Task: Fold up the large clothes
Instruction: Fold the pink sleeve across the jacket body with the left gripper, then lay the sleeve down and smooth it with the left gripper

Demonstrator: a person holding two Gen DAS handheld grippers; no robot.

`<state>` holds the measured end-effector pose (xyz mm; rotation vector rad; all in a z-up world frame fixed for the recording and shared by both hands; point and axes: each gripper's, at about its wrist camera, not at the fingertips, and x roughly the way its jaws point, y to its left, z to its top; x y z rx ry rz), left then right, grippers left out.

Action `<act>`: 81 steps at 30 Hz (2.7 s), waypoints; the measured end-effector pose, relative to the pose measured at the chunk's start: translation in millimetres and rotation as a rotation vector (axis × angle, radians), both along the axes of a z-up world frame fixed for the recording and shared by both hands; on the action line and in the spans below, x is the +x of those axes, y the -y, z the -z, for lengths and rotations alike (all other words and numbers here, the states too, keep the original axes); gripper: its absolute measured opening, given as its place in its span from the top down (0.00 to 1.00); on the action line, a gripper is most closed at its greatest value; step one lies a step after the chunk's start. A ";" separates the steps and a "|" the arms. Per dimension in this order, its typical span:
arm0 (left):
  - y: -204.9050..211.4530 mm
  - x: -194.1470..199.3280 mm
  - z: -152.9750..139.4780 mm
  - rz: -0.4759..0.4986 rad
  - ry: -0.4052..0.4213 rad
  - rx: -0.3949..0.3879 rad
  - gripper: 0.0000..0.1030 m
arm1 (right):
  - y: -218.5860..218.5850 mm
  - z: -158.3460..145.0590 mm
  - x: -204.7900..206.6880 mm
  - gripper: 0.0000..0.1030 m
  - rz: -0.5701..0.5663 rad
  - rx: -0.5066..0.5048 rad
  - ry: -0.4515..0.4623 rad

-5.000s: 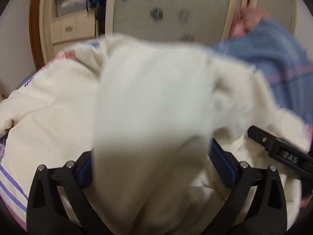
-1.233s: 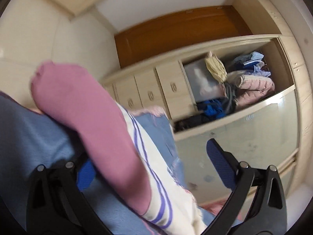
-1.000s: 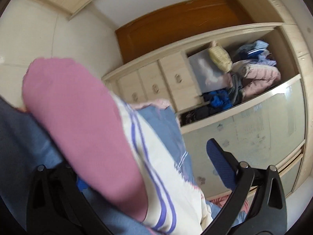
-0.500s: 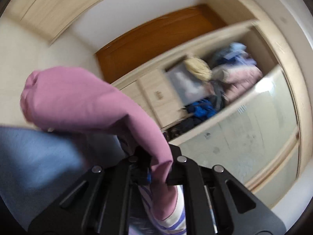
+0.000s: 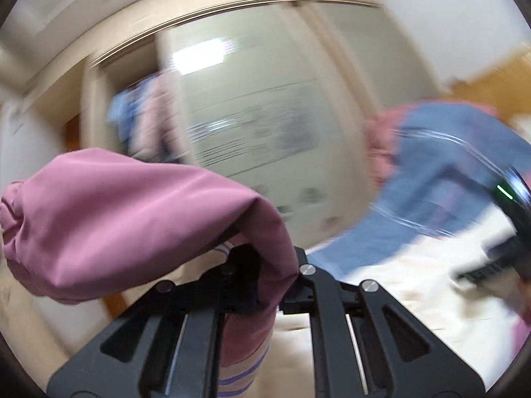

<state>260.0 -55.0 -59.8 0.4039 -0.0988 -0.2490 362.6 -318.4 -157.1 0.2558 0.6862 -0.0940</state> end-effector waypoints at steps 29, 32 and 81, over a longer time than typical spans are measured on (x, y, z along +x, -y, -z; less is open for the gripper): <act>102.4 -13.8 50.0 0.328 -0.228 0.271 0.06 | 134.0 -9.9 -38.4 0.01 0.345 0.097 0.008; 68.0 -24.9 11.3 0.486 -0.268 0.083 0.02 | 147.0 -9.4 -46.4 0.01 0.393 0.118 0.021; -89.0 98.2 102.7 -0.537 -0.468 0.092 0.63 | -112.2 20.2 8.0 0.01 -0.192 -0.328 -0.039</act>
